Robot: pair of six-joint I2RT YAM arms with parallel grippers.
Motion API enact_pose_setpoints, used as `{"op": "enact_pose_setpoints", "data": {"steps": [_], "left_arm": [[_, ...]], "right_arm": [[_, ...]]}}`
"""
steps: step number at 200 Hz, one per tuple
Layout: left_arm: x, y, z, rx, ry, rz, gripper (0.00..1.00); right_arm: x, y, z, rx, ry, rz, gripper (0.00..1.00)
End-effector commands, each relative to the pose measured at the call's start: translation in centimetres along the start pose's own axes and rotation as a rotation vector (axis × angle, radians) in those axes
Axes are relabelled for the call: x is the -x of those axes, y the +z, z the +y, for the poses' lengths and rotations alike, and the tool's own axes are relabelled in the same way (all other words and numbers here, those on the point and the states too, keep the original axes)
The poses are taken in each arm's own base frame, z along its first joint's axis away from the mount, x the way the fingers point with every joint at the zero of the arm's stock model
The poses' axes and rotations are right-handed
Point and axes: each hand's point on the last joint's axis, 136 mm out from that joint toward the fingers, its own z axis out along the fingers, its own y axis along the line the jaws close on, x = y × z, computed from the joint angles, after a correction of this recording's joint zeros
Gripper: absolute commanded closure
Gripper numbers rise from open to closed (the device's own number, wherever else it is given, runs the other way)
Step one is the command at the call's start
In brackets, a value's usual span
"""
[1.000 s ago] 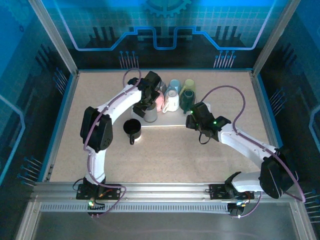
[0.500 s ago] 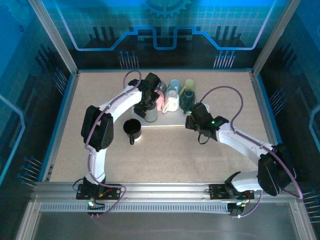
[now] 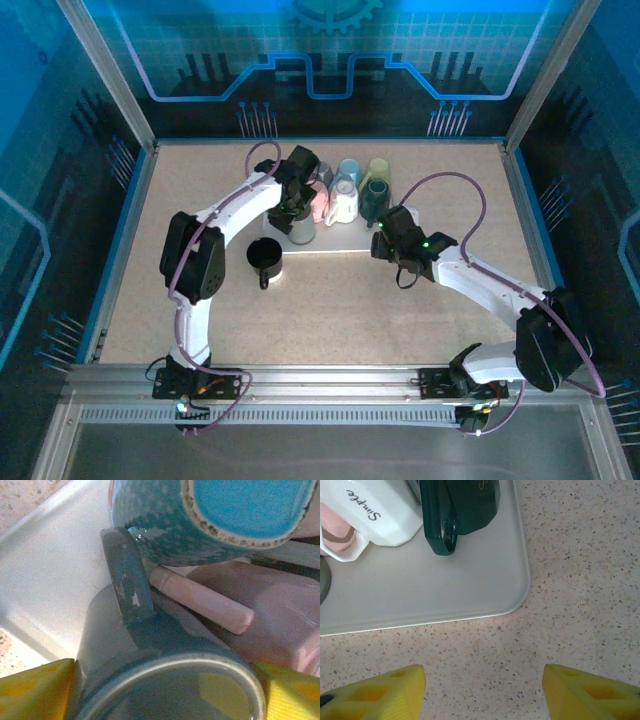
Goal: Turn the mug right side up
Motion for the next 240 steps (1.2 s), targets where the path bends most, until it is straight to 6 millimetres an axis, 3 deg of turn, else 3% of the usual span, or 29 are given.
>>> {"op": "enact_pose_setpoints", "data": {"steps": [1, 34, 72, 116, 144, 172, 189, 206, 219, 240], "left_arm": [[0.4, 0.9, 0.9, 0.047, 0.019, 0.008, 0.25], [0.9, -1.4, -0.7, -0.036, 0.046, 0.001, 0.38], [1.0, -4.5, -1.1, -0.089, 0.069, 0.010, 0.42], [1.0, -9.9, -1.4, -0.209, 0.100, 0.014, 0.44], [1.0, -15.1, -1.3, -0.311, 0.189, -0.056, 0.44], [0.3, -21.5, -3.2, -0.497, 0.446, -0.184, 0.44], [-1.4, -25.9, -4.8, -0.641, 0.748, -0.328, 0.44], [-4.1, -30.0, -4.9, -0.775, 1.075, -0.518, 0.46], [-5.7, -31.7, -4.1, -0.840, 1.252, -0.631, 0.49], [-7.0, -32.7, -2.9, -0.857, 1.443, -0.768, 0.53]], "right_arm": [[0.2, -0.8, -0.1, -0.012, -0.009, -0.012, 0.37], [0.8, -2.1, -0.1, -0.001, -0.008, -0.035, 0.40], [1.6, -3.8, -0.5, 0.008, -0.008, -0.067, 0.42], [2.7, -6.2, -0.4, 0.055, -0.005, -0.112, 0.43], [3.6, -8.0, -0.2, 0.098, -0.019, -0.155, 0.44], [5.0, -10.3, 0.0, 0.138, -0.044, -0.207, 0.44], [5.9, -11.9, 0.2, 0.170, -0.060, -0.222, 0.44], [6.8, -13.7, 0.1, 0.194, -0.066, -0.239, 0.45], [7.3, -15.0, -0.3, 0.211, -0.052, -0.240, 0.46], [7.6, -16.8, -0.2, 0.288, -0.024, -0.206, 0.45]]}}
